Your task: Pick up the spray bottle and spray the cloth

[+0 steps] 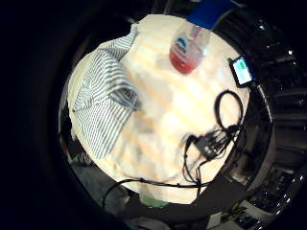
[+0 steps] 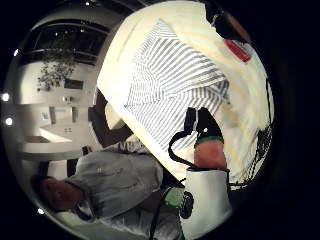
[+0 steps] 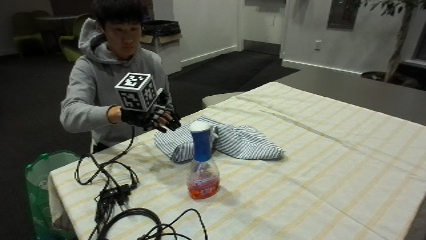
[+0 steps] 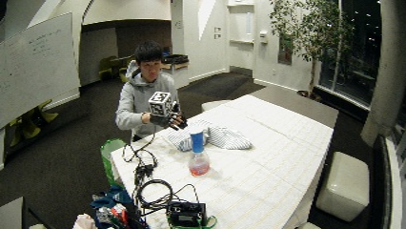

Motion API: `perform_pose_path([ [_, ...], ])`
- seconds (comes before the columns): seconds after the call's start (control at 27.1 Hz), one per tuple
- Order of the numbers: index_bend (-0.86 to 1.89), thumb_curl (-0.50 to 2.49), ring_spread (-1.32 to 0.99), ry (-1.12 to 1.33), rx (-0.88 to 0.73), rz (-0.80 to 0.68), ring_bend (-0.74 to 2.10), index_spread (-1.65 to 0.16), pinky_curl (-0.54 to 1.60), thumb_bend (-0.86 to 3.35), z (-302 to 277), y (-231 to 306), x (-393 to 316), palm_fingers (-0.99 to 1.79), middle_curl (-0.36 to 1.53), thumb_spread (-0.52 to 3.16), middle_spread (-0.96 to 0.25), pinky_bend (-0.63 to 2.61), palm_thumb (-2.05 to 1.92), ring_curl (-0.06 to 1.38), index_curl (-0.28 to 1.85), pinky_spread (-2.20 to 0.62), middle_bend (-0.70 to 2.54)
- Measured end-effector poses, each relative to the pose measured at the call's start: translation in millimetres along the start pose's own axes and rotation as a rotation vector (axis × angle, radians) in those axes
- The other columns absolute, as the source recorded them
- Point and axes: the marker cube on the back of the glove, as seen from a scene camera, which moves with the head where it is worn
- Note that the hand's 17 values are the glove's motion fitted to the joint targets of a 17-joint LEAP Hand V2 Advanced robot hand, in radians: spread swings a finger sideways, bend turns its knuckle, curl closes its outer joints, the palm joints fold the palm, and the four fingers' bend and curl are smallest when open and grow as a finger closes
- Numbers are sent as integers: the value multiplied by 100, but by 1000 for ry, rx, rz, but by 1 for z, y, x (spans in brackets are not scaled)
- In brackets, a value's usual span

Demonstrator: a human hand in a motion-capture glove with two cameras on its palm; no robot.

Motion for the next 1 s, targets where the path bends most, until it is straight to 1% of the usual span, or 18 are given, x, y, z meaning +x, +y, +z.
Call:
perform_pose_path([
  [0.15, 17, 46, -1, -38, 71, 67, 19, -31, 24, 9, -9, 4, 35, 53, 34, 96, -9, 17, 81, 24, 37, 23, 28],
  [0.22, 11, 46, -1, -65, 104, 105, 20, -31, 25, 7, -12, 2, 54, 49, 35, 96, -9, 20, 82, 25, 35, 23, 29],
  [0.33, 2, 46, 0, -137, 159, 165, 22, -32, 29, 3, -12, -4, 81, 34, 35, 94, -8, 29, 81, 26, 31, 23, 26],
  [0.44, 1, 46, 0, -247, 215, 206, 23, -33, 32, 0, -9, -13, 101, 22, 34, 93, -7, 37, 80, 27, 28, 23, 22],
  [0.74, 4, 45, 0, -517, 312, 247, 26, -37, 36, -3, 0, -53, 131, 5, 34, 91, -8, 49, 78, 28, 19, 23, 21],
  [1.0, 9, 45, -3, -689, 317, 242, 30, -39, 37, -3, 9, -97, 139, -2, 33, 89, -15, 54, 78, 28, 16, 22, 18],
])
